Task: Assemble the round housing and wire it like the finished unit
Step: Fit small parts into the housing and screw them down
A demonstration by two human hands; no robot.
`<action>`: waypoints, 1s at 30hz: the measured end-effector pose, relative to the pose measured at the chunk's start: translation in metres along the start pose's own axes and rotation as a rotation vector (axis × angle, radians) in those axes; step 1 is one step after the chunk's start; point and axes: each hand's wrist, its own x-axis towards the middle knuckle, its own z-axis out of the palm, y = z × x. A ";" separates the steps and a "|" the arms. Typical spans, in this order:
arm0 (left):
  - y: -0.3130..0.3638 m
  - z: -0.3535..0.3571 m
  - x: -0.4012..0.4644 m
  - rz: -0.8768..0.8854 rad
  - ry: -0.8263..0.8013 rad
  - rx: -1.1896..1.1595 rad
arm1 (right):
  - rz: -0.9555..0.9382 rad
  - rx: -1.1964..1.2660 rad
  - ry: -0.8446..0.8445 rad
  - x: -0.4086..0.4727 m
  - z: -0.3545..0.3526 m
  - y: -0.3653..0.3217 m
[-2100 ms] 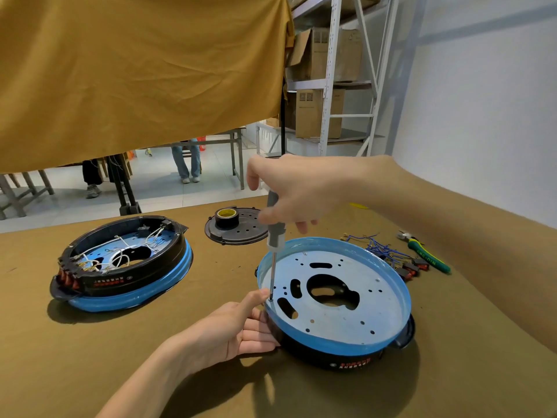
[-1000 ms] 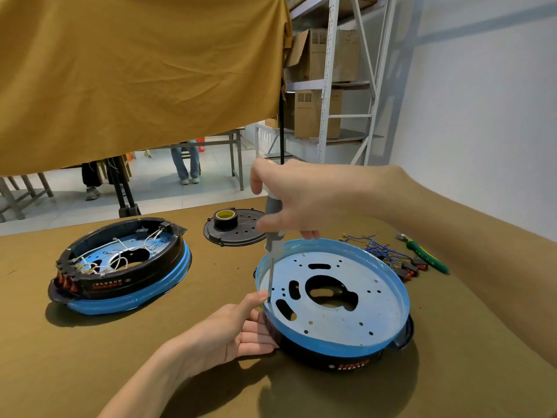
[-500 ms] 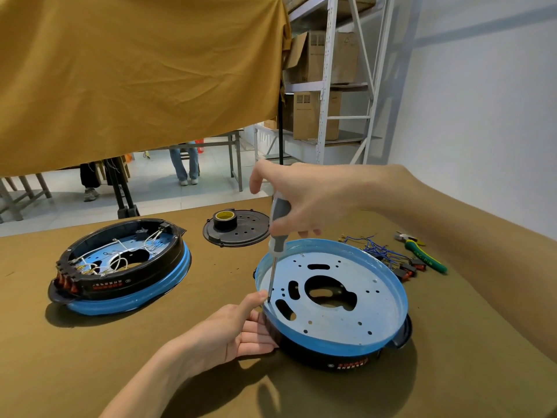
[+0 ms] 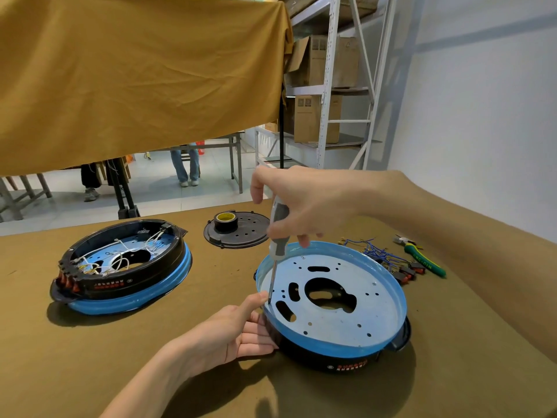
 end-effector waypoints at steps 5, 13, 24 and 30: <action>-0.001 0.000 0.000 -0.001 -0.003 0.000 | 0.002 -0.047 0.007 0.005 0.002 0.002; 0.000 0.000 0.001 -0.003 -0.005 -0.004 | 0.017 -0.015 -0.002 0.003 0.000 -0.003; 0.000 -0.001 0.001 -0.006 -0.004 0.016 | 0.042 0.038 -0.100 0.000 -0.007 -0.004; -0.001 0.000 0.002 0.001 -0.006 0.016 | 0.077 -0.067 0.023 0.006 -0.002 -0.005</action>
